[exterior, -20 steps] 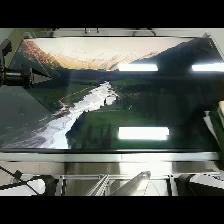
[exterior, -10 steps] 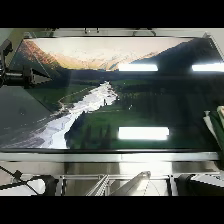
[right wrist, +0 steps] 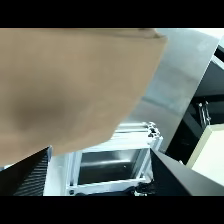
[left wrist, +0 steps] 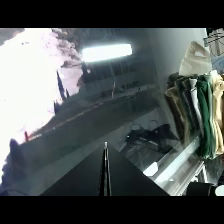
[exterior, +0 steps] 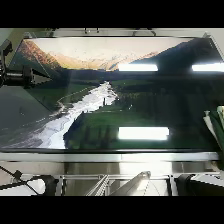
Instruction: Fold the shirts.
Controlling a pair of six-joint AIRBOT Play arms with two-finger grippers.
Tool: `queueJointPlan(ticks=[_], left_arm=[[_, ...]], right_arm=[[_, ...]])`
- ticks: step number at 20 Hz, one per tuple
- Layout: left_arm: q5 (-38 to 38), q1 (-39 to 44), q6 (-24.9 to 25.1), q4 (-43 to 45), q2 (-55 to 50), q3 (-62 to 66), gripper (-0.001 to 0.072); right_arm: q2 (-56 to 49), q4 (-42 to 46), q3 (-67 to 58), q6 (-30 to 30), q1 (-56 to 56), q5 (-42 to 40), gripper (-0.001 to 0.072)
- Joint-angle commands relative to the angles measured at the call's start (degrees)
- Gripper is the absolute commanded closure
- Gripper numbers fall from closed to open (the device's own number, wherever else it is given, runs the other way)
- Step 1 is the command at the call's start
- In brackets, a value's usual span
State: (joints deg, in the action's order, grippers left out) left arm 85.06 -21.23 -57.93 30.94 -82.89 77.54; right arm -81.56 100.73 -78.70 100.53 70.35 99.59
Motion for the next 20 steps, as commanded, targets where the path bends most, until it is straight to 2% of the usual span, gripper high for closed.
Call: queueJointPlan(ticks=[1, 2, 3, 4, 7, 8, 10, 12, 17, 20], left_arm=[[-0.15, 0.02, 0.02, -0.11, -0.02, 0.00, 0.0702], [-0.15, 0.02, 0.04, -0.50, -0.02, 0.00, 0.0702], [-0.15, 0.02, 0.04, -1.29, -0.02, 0.15, 0.0702], [-0.17, 0.04, 0.04, -1.07, -0.02, 0.96, 0.0701], [1.31, 0.02, -1.18, -1.01, 0.07, 5.22, 0.0703], [1.92, 0.02, -1.57, -1.01, 0.35, 6.51, 0.0703], [1.60, 0.04, -1.66, -1.11, 2.78, 4.57, 0.0703], [1.01, 0.59, -0.37, -0.96, 8.13, -3.58, 0.0703], [-3.52, 6.21, 3.15, -0.96, 25.20, -36.15, 0.0701], [-7.67, 10.78, 3.91, -0.90, 31.21, -49.53, 0.0682]], right_arm=[[-0.35, -0.57, -1.07, 0.61, -1.25, 1.22, 0.0268], [-0.35, -3.26, -3.19, 1.84, -2.43, 2.23, 0.0440], [-0.35, -7.54, -5.53, 2.51, -4.09, 2.95, 0.0542], [-0.31, -13.86, -8.31, 2.64, -6.51, 2.69, 0.0696], [1.07, -34.14, -13.68, 0.00, -16.02, -5.20, 0.0693], [2.34, -37.92, -13.18, -2.43, -20.04, -7.78, 0.0693], [6.19, -37.53, -8.74, -3.28, -29.46, -9.75, 0.0695], [13.11, -38.10, 2.56, -5.44, -38.80, -14.62, 0.0696], [36.09, -42.95, 42.88, -6.23, -63.28, -33.00, 0.0693], [44.17, -48.09, 56.65, -5.88, -72.59, -40.35, 0.0693]])
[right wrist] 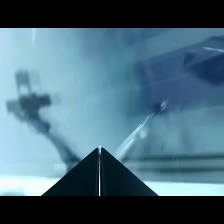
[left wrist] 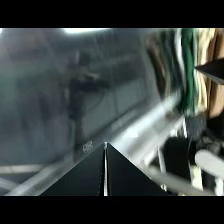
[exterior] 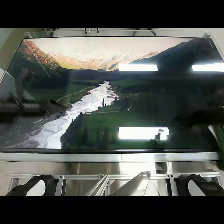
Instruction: Fold the shirts.
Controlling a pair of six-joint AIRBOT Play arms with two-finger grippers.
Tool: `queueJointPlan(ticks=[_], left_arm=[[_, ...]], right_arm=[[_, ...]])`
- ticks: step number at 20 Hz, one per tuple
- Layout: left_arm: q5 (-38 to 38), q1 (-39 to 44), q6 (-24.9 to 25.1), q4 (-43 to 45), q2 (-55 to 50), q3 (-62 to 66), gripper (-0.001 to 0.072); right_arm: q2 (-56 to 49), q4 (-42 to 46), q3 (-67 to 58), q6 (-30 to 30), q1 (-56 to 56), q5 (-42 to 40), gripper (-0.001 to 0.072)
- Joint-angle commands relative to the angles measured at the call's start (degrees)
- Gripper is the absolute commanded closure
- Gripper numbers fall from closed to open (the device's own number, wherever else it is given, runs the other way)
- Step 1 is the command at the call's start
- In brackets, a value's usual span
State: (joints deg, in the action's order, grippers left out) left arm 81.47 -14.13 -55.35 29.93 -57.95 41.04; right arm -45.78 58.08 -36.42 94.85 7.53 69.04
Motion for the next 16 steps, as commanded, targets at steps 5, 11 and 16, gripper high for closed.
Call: queueJointPlan(ticks=[5, 11, 16], left_arm=[[-6.73, 5.29, 1.33, 0.20, 10.27, -19.45, 0.0684], [-7.13, 5.29, 1.31, 0.39, 15.02, -19.41, 0.0684], [-7.10, 5.29, 0.24, 0.39, 18.49, -19.41, 0.0684]], right_arm=[[9.40, -8.31, 15.91, -0.59, -11.56, -9.68, 0.0692], [9.40, -9.29, 15.93, -0.57, -11.56, -9.66, 0.0692], [9.40, -9.29, 15.93, -0.57, -11.56, -9.68, 0.0692]])
